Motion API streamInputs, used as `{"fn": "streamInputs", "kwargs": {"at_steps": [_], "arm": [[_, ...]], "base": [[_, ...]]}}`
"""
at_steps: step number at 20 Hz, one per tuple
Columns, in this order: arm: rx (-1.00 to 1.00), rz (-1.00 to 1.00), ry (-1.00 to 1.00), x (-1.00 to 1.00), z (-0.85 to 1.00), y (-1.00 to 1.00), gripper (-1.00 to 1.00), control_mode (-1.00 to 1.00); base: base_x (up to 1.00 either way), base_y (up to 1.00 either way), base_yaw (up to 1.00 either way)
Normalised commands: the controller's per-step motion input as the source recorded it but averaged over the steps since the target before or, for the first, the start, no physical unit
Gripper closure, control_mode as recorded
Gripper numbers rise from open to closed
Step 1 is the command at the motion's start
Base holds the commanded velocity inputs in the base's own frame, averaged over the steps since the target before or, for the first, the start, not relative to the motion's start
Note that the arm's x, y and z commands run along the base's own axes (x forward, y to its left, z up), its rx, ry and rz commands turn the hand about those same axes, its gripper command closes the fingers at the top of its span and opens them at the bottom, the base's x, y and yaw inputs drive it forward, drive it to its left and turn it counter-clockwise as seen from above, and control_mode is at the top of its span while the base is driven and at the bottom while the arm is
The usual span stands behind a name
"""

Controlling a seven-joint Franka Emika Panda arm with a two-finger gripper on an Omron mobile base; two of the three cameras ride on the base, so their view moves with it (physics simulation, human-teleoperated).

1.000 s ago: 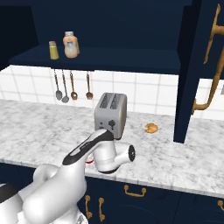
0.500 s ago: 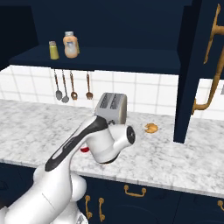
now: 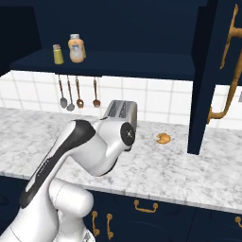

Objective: Put the shaker and condiment bottle from the counter next to their counterparts in the cabinet.

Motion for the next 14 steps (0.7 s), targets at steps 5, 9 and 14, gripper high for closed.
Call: {"fn": "streamInputs", "kwargs": {"at_steps": [5, 9, 14], "arm": [[-0.01, 0.0, 0.0, -0.02, 1.0, 0.29, 1.0, -1.0], [0.0, 0.0, 0.0, 0.01, 1.0, 0.18, 1.0, -1.0], [0.0, 0.0, 0.01, 0.18, 1.0, 0.02, 1.0, -1.0]], "base": [[0.0, 0.0, 0.0], [0.0, 0.0, 0.0], [0.0, 0.0, 0.0]]}}
